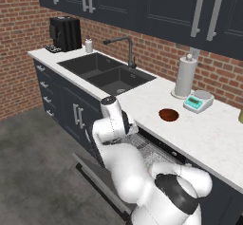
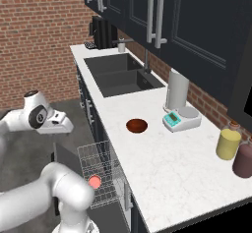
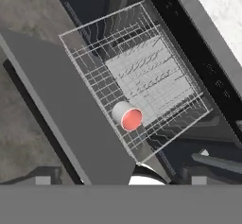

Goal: Pick up the cup and bowl from the counter, place them in the dishwasher, and close the dishwasher door.

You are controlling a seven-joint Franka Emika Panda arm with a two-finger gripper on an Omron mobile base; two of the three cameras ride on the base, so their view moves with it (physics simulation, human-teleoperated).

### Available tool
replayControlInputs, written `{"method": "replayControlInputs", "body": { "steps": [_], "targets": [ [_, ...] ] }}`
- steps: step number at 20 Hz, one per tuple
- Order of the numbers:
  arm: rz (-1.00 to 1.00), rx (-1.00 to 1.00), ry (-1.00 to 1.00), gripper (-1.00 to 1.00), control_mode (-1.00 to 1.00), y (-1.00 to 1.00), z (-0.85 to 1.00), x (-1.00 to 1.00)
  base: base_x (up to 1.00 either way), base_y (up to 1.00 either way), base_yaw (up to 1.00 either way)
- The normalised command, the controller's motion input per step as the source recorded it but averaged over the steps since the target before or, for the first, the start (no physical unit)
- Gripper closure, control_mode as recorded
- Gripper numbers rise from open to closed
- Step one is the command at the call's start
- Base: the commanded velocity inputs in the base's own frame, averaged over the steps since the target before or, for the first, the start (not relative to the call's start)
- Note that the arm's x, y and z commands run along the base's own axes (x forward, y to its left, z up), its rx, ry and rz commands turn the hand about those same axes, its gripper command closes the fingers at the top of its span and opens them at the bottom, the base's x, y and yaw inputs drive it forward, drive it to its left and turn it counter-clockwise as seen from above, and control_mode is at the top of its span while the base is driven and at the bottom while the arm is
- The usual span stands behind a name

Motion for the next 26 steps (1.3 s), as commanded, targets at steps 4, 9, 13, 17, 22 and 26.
{"method": "replayControlInputs", "body": {
  "steps": [4, 9, 13, 17, 22, 26],
  "targets": [
    [0.19, -0.11, -0.10, -1.00, -1.00, -0.34, 0.09, -0.01, 0.00, 0.00, 0.00],
    [0.22, 0.04, -0.20, -1.00, -1.00, -0.63, 0.00, 0.05, 0.00, 0.00, 0.00],
    [0.13, 0.01, -0.02, -1.00, -1.00, -0.42, 0.17, 0.31, 0.00, 0.00, 0.00],
    [0.07, 0.00, 0.00, -1.00, -1.00, -0.27, 0.07, 0.40, 0.00, 0.00, 0.00],
    [0.07, 0.03, 0.01, -1.00, -1.00, -0.35, 0.00, 0.48, 0.00, 0.00, 0.00],
    [0.04, 0.01, 0.10, -1.00, -1.00, -0.35, 0.00, 0.58, 0.00, 0.00, 0.00]
  ]
}}
